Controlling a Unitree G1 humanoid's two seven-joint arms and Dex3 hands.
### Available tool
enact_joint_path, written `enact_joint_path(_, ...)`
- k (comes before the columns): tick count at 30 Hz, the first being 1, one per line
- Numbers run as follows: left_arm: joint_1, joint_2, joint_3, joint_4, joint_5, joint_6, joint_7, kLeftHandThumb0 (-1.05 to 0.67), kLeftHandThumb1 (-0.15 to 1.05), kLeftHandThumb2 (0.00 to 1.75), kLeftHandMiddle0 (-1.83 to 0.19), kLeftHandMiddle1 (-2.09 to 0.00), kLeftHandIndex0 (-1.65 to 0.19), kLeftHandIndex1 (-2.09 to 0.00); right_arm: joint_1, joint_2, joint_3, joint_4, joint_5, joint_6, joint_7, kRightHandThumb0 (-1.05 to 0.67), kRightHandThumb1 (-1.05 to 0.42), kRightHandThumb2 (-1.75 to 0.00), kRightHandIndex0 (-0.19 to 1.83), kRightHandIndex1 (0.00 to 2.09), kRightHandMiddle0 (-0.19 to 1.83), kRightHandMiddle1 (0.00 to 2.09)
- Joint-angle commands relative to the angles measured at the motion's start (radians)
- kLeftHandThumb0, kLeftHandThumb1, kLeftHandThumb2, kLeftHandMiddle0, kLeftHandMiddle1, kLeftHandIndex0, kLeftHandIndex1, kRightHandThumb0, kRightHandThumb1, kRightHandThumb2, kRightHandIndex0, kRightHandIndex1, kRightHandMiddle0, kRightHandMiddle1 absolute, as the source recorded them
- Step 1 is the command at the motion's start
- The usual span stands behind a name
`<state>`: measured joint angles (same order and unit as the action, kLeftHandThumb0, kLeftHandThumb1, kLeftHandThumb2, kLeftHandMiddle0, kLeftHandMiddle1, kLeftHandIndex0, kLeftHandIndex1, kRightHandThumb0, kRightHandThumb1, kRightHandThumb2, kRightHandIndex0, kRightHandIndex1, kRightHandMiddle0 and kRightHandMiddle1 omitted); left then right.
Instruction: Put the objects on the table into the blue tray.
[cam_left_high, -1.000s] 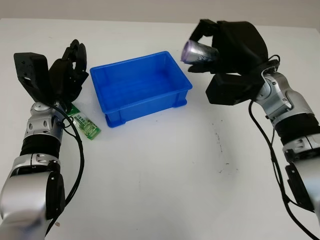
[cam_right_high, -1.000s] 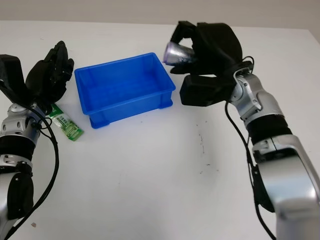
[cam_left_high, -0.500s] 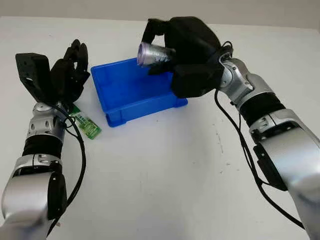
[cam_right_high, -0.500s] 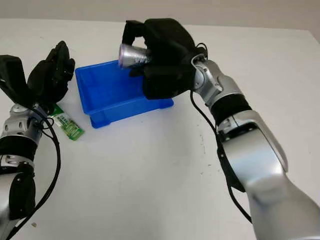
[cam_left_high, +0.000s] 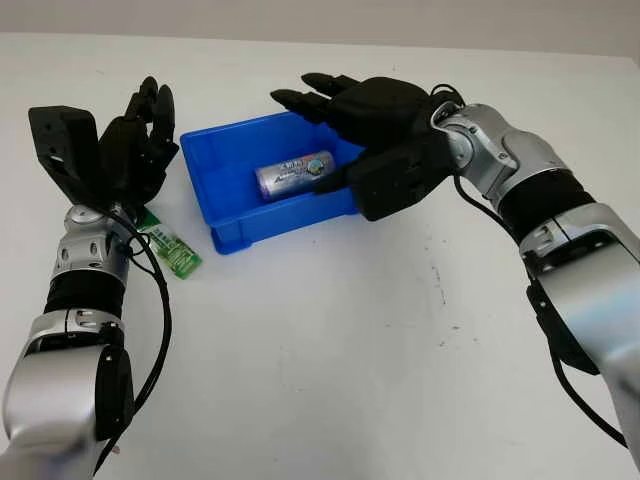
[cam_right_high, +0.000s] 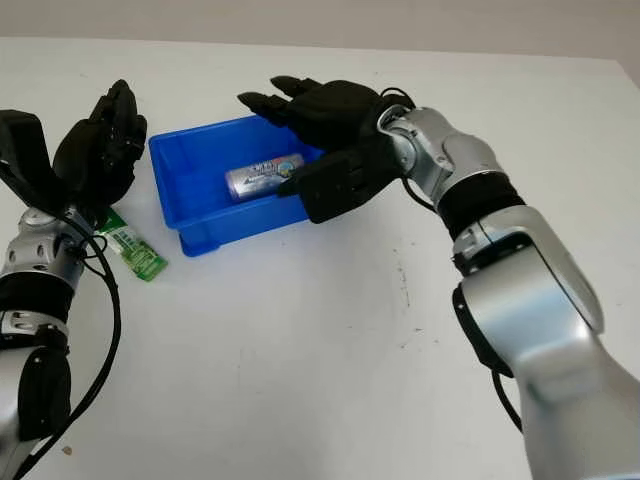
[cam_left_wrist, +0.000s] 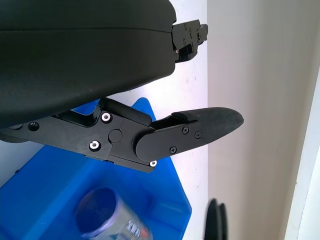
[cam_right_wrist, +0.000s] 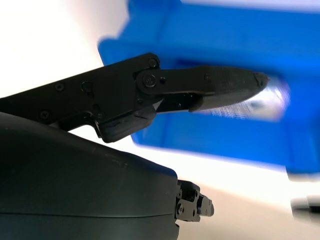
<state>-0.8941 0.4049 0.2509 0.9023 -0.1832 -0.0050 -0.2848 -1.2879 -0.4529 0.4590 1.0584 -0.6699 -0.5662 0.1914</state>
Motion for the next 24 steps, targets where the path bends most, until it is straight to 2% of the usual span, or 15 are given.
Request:
enact_joint_path(1,-0.001,0.005,0.003,0.007,0.002,-0.011,0.0,-0.73,1.05,0.64,0.14,-0.06,0.16,-0.05,0.042,-0.027,-0.072,-0.041,0.074,-0.019,-0.03,-0.91,-1.05,-0.52,-0.19,0.0,-0.19,0.0)
enact_joint_path(6,-0.005,0.006,0.007,0.009,-0.003,-0.008,0.0,-0.73,1.05,0.63,0.14,-0.06,0.16,-0.05,0.132,-0.056,-0.229,-0.101,0.259,-0.018,-0.056,-0.88,-1.05,-0.64,-0.19,0.0,-0.19,0.0)
enact_joint_path(10,-0.006,0.009,0.011,0.002,-0.007,0.004,0.001,-0.73,1.05,0.62,0.14,-0.05,0.16,-0.05,0.207,-0.068,-0.34,-0.117,0.402,0.039,-0.012,-0.85,-1.05,-0.68,-0.19,0.0,-0.19,0.0)
enact_joint_path(17,-0.009,0.014,0.009,0.005,-0.004,0.006,-0.003,-0.71,1.05,0.63,0.13,-0.06,0.15,-0.06,0.354,-0.058,-0.474,-0.196,0.593,0.319,0.108,-0.82,-1.05,-0.72,-0.19,0.0,-0.19,0.0)
enact_joint_path(21,-0.011,0.017,0.005,0.006,0.001,0.01,-0.002,-0.7,1.05,0.64,0.13,-0.06,0.15,-0.06,0.446,-0.041,-0.519,-0.269,0.646,0.445,0.096,-0.81,-1.05,-0.75,-0.19,0.0,-0.19,0.0)
enact_joint_path(24,-0.014,0.02,0.004,0.01,0.002,0.013,-0.005,-0.7,1.05,0.64,0.13,-0.06,0.15,-0.06,0.505,-0.022,-0.538,-0.327,0.667,0.49,0.075,-0.78,-1.05,-0.8,-0.19,0.0,-0.19,0.0)
